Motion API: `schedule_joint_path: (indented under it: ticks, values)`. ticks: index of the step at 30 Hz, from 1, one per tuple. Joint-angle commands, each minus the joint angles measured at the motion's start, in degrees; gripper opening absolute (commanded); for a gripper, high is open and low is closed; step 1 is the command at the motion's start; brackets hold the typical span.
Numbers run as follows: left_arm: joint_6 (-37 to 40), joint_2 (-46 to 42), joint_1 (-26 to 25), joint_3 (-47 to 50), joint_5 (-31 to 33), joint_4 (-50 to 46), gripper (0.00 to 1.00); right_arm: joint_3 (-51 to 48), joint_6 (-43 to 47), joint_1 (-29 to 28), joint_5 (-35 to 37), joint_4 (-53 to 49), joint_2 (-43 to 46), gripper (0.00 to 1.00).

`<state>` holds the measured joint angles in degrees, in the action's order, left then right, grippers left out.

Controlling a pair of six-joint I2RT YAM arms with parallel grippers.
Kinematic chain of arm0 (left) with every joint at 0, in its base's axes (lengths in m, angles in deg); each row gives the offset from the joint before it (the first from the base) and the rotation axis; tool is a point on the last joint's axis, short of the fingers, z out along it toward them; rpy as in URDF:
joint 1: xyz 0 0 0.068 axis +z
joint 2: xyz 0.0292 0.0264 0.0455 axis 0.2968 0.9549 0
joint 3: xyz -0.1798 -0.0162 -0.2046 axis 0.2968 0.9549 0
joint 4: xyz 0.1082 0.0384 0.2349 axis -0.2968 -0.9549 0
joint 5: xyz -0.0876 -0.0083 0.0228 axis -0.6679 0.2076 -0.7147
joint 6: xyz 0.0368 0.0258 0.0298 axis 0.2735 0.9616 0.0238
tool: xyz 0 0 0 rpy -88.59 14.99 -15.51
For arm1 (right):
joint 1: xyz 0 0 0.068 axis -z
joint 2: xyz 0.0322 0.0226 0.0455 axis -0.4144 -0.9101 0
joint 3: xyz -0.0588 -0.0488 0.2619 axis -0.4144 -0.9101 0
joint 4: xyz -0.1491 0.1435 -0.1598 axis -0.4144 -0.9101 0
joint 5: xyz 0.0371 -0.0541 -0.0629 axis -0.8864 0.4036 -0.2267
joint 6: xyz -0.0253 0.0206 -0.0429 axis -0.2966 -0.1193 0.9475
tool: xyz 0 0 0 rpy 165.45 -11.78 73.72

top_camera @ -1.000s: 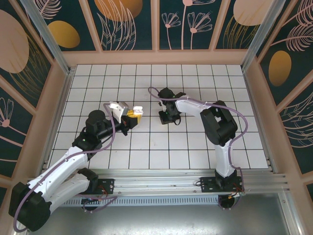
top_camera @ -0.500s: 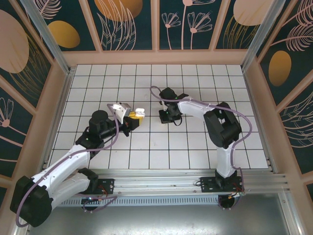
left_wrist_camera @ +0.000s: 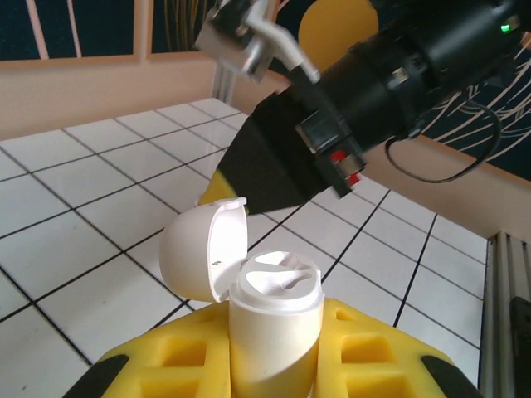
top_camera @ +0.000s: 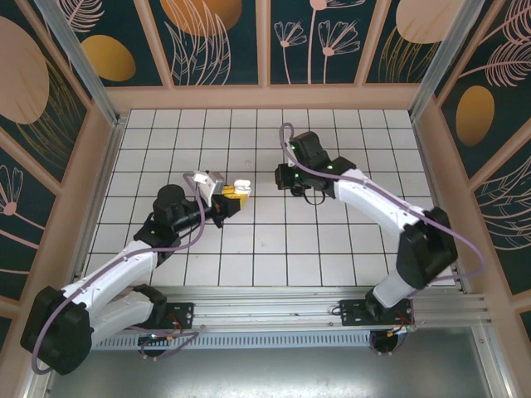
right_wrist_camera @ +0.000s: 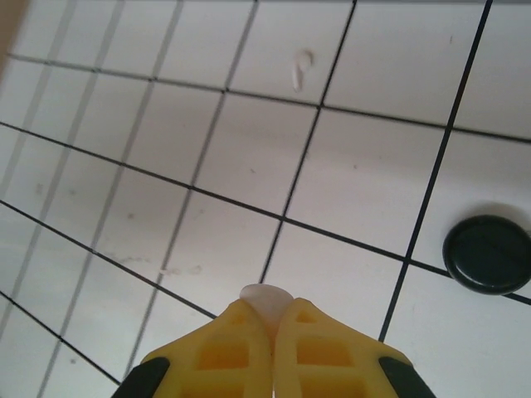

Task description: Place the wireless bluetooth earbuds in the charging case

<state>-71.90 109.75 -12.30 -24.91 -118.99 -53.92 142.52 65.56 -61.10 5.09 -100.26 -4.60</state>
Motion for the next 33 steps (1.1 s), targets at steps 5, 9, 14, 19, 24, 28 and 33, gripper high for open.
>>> schedule_joint_path:
  ticks: [5, 9, 14, 19, 24, 28, 33]
  values:
    - [-3.88, 3.44, 0.03, -0.38, -5.89, 14.08, 0.13, -6.09, -1.08, -5.89, 4.16, 15.02, 16.01, 0.05]
    - [-5.82, 5.26, 0.01, -2.01, -7.12, 15.97, 0.13, -9.02, -0.28, -8.57, 1.27, 22.53, 19.67, 0.07]
    - [-6.05, 4.00, -0.05, -2.12, -7.01, 15.42, 0.14, -10.14, 0.61, -10.32, -0.77, 27.56, 19.76, 0.07]
    - [-6.81, 3.05, -0.03, -1.81, -6.68, 15.30, 0.14, -9.71, 0.63, -12.11, -1.84, 30.73, 17.81, 0.07]
    - [-7.28, 2.29, -0.10, -1.07, -6.07, 16.39, 0.14, -10.09, 1.51, -13.51, -3.65, 33.23, 16.36, 0.07]
    - [-7.57, 2.15, -0.12, -1.48, -5.65, 16.39, 0.14, -10.13, 2.44, -14.09, -4.24, 33.65, 15.90, 0.07]
    - [-8.05, 2.17, -0.07, -1.92, -5.46, 16.75, 0.14, -11.29, 4.58, -14.80, -6.03, 34.67, 15.97, 0.07]
